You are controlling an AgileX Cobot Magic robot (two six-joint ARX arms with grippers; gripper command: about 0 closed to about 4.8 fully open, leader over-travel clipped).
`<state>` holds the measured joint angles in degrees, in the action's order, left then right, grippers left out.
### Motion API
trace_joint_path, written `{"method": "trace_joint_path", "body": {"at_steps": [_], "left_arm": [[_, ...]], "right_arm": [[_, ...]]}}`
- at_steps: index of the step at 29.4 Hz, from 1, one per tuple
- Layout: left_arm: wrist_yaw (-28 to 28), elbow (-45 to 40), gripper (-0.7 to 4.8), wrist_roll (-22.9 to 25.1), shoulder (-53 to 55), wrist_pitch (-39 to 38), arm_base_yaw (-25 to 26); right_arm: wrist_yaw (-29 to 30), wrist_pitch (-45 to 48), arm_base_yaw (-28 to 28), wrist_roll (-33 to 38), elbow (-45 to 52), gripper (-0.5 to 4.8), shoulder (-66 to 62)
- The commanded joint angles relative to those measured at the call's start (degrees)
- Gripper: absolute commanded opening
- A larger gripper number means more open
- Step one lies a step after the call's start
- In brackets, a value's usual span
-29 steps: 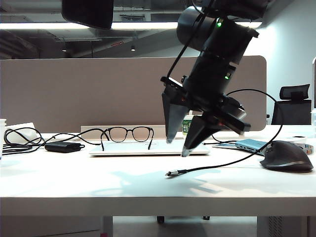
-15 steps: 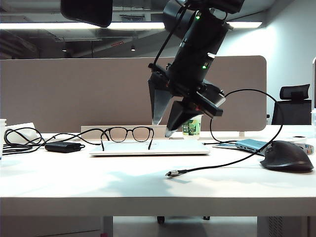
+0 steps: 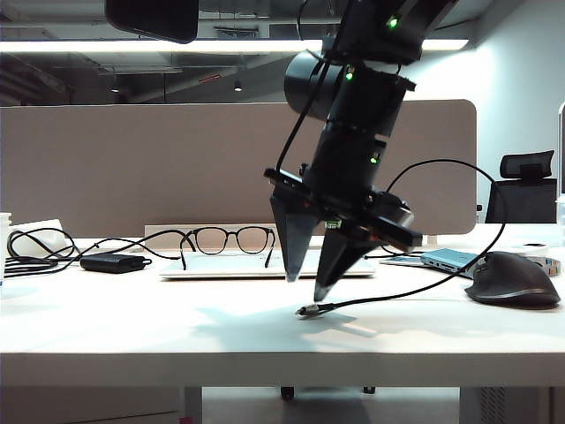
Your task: Pick up the black phone, pick up the charger plug, insert the charger plug into the phone's charging port, and finally place the connected phone back on the desk.
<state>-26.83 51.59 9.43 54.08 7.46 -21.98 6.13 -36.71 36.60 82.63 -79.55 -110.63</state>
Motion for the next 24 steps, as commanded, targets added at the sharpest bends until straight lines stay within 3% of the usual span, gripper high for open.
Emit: {"method": "trace_joint_path", "body": {"at_steps": [1,14,19,24], "left_arm": [[-0.2,0.5,-0.06,0.2,-0.4,1.8,0.0],[-0.1,0.5,-0.06,0.2,-0.4,1.8,0.0],[-0.1,0.5,-0.06,0.2,-0.4,1.8,0.0],[-0.1,0.5,-0.06,0.2,-0.4,1.8,0.0]], "right_arm": [[0.3,-0.9,-0.4,-0.7,-0.2,1.98,-0.4],[1.3,-1.1,-0.9,-1.9,-0.2,1.91,-2.6],[1.5,-1.3,-0.9,-2.1,-0.2,1.42,-3.0],[1.5,-3.4,-1.0,-4.1,-0.2,0.08,-3.0]]}}
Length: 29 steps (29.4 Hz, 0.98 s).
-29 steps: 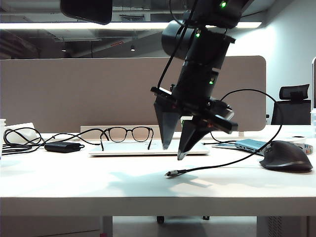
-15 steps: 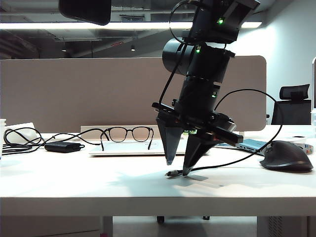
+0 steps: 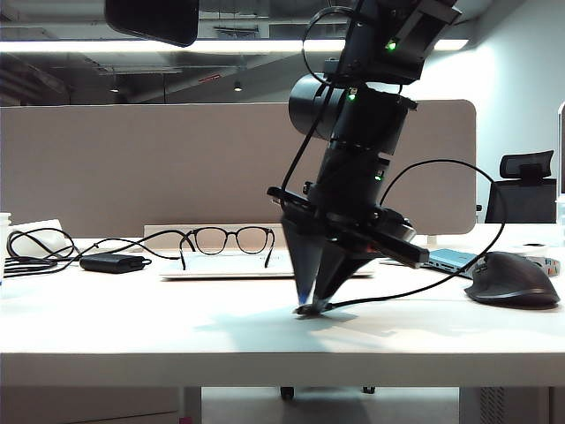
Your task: Pick up the black phone, pick up the charger plug, insert the charger plug into the phone's charging port, and finally place the connected phone back on the desk.
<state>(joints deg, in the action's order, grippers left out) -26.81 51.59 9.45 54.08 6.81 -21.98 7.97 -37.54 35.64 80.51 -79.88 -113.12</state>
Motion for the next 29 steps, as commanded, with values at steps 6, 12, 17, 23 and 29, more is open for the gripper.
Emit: {"method": "trace_joint_path", "body": {"at_steps": [6,12,17,23,29], "left_arm": [[-0.1,0.5,-0.06,0.2,-0.4,2.4,0.0],[-0.2,0.5,-0.06,0.2,-0.4,2.1,0.0],[-0.2,0.5,-0.06,0.2,-0.4,2.0,0.0],[-0.2,0.5,-0.06,0.2,-0.4,1.8,0.0],[-1.6,0.5,-0.06,0.2,-0.3,0.5,0.0]], "right_arm": [[-0.3,-6.4,-0.3,-6.1,0.2,-0.09,-0.5],[0.3,-5.7,-1.7,-14.3,0.1,-0.09,1.1],[0.9,-4.2,-3.0,-22.9,0.1,-0.08,5.0],[2.3,-1.9,-4.8,-33.2,0.1,-0.07,11.8],[4.2,2.6,-5.8,-41.8,0.1,-0.06,18.4]]}}
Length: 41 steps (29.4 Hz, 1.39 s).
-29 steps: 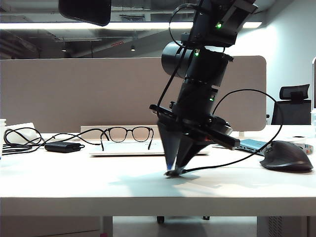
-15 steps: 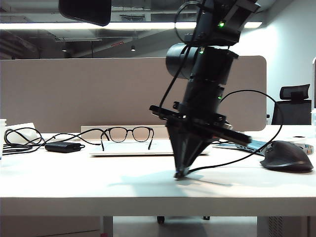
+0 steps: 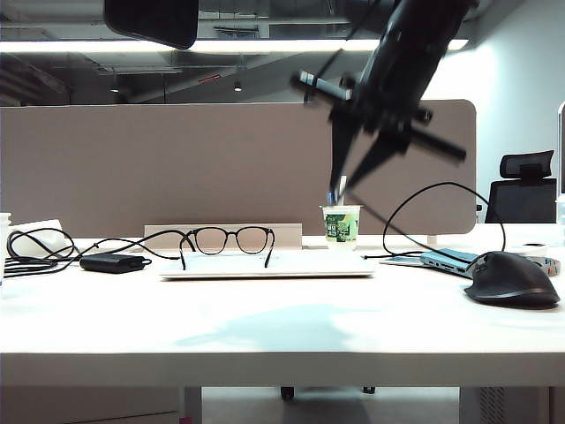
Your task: Pick up the black phone, pick up the charger plug, insert the charger plug into the phone's charging port, and finally place the connected phone back on the desk.
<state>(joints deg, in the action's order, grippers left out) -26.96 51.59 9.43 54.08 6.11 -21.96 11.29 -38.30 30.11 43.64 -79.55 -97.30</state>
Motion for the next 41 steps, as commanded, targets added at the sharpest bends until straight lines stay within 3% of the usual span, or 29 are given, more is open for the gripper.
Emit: {"method": "trace_joint_path", "body": {"at_steps": [1,10,18,26,32,41], "left_arm": [[-1.9,0.5,-0.06,0.1,-0.3,1.2,0.0],[-6.0,0.4,-0.06,-2.8,0.0,1.2,0.0],[-14.7,0.4,-0.06,-3.3,1.8,0.2,0.0],[-21.9,0.4,-0.06,-6.9,5.5,0.0,0.0],[-26.8,0.4,-0.06,-6.9,9.1,0.1,0.0],[-32.9,0.4,-0.06,-6.9,12.3,6.8,0.0]], "right_arm": [[0.9,4.2,-0.3,-6.8,-0.2,-0.06,3.8],[4.0,10.1,-1.5,-19.4,-0.2,-0.06,11.8],[9.5,13.2,-2.3,-24.2,-0.2,-0.06,17.8],[13.4,19.8,-3.5,-26.7,-0.2,-0.06,24.3],[19.5,26.8,-3.8,-29.5,-0.2,-0.06,26.1],[35.1,35.9,-3.8,-30.0,-0.2,-0.06,25.3]]}}
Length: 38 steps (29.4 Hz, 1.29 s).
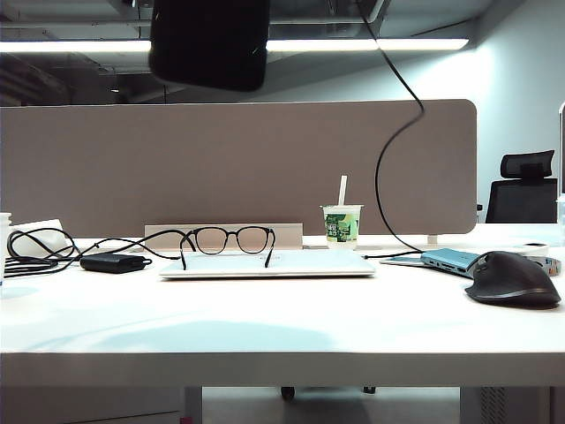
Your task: Pick up the black phone, pick up the charger plug, insert the charger plug into the phone's charging port, and finally place the connected phone back on the desk.
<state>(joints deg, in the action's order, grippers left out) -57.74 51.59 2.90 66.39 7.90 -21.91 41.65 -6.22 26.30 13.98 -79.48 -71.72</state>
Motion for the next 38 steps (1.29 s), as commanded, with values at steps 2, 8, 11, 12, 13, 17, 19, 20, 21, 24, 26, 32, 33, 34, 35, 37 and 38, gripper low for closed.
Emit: {"method": "trace_joint_path", "body": {"at_steps": [2,8,11,12,13,17,19,20,21,24,26,32,33,34,35,37,38], "left_arm": [[-4.3,0.4,-0.06,-0.4,0.2,6.7,0.0],[-8.6,0.4,-0.06,-0.6,0.3,8.5,0.0],[-9.2,0.4,-0.06,-0.6,0.3,8.6,0.0],[-9.2,0.4,-0.06,-0.6,0.3,8.6,0.0],[-9.1,0.4,-0.06,-0.6,0.3,8.6,0.0],[-9.1,0.4,-0.06,-0.6,0.3,8.7,0.0],[-9.1,0.4,-0.06,-0.6,0.3,8.8,0.0],[-9.1,0.4,-0.06,-0.6,0.3,8.9,0.0],[-9.1,0.4,-0.06,-0.7,0.3,9.0,0.0],[-9.0,0.4,-0.06,-1.4,0.3,9.2,0.0],[-9.1,0.4,-0.06,-1.4,0.4,9.4,0.0],[-9.1,0.4,-0.06,-1.4,0.4,9.6,0.0],[-9.1,0.4,-0.06,-1.4,0.4,9.7,0.0],[-9.1,0.4,-0.06,-1.5,0.4,9.8,0.0],[-9.1,0.4,-0.06,-1.5,0.4,9.8,0.0],[-9.1,0.4,-0.06,-1.5,0.4,10.0,0.0],[-9.0,0.4,-0.06,-1.4,0.4,10.1,0.0]], "right_arm": [[6.5,5.0,0.0,-0.3,-0.2,-0.06,-0.5],[13.3,8.9,0.0,-0.3,-0.2,-0.06,-1.6],[15.3,10.5,0.1,-0.3,-0.2,-0.06,-2.1],[15.9,11.1,0.1,-0.3,-0.2,-0.06,-2.3],[16.4,11.2,0.1,-0.3,-0.2,-0.06,-2.4],[16.7,11.0,0.2,-0.3,-0.2,-0.06,-2.8],[17.2,11.2,0.9,-0.3,-0.2,-0.06,-3.2],[17.2,11.3,1.2,-0.3,-0.2,-0.06,-3.4],[17.2,11.2,1.6,-0.6,-0.2,-0.06,-3.6],[17.2,11.4,2.7,-0.5,-0.2,-0.06,-4.3],[17.2,11.5,4.0,-0.6,-0.2,-0.06,-4.7],[17.2,12.5,5.1,-0.8,-0.2,-0.06,-5.3],[17.2,12.5,5.2,-0.8,-0.2,-0.06,-5.5],[17.2,12.5,5.2,-0.8,-0.2,-0.06,-5.5],[17.2,12.5,5.2,-0.8,-0.1,-0.06,-5.5],[17.2,12.4,5.2,-2.0,-0.1,-0.06,-5.5],[17.2,12.5,5.2,-2.3,-0.1,-0.06,-5.5]]}}
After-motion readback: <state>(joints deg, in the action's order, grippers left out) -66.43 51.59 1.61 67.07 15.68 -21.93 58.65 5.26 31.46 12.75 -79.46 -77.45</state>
